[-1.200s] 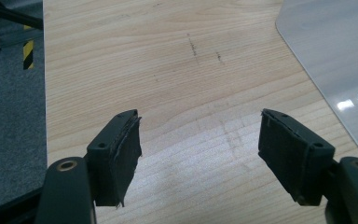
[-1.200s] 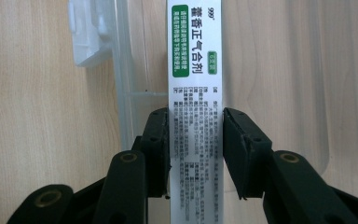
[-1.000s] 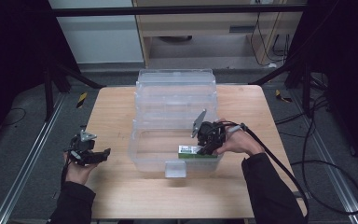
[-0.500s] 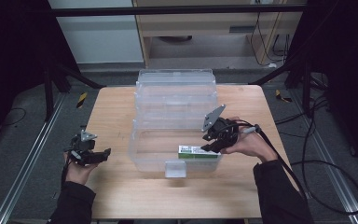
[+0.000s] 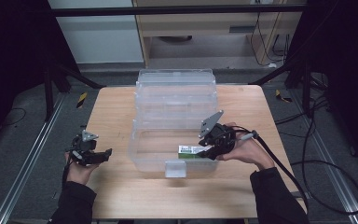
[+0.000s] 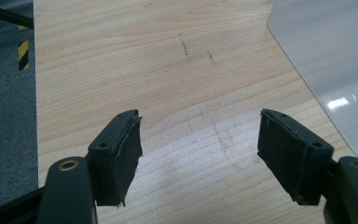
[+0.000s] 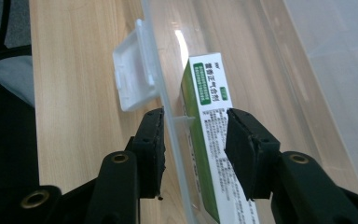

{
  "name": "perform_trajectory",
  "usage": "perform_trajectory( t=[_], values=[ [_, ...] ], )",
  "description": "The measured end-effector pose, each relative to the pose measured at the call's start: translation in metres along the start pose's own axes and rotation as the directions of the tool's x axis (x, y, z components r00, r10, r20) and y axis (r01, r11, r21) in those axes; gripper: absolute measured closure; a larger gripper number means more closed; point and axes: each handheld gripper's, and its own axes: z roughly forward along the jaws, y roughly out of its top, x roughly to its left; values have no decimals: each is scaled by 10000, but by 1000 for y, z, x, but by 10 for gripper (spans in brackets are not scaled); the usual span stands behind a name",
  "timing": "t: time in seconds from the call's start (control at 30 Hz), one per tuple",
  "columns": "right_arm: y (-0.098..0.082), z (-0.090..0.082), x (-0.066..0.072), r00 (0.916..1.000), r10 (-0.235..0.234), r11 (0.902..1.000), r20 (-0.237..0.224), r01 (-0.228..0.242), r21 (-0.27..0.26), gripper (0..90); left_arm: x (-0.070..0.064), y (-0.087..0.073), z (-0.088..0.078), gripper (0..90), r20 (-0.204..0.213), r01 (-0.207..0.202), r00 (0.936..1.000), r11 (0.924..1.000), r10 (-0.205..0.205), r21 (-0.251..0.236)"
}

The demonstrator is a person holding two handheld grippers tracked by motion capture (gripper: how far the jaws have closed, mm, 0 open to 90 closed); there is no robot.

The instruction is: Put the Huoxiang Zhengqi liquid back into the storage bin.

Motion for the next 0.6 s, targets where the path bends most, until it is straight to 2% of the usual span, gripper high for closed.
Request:
perform_trajectory(
  t=[0.2, 0.6],
  values=[
    [2, 11, 7, 9993, -250, 9997, -267, 251, 38, 571, 0, 1, -2, 291, 11, 24, 10000, 10000, -24, -83],
    [7, 33, 13, 9971, -298, 9991, -699, 318, 270, 566, 0, 5, -2, 289, 165, 30, 9999, 9998, -26, -212]
  ],
)
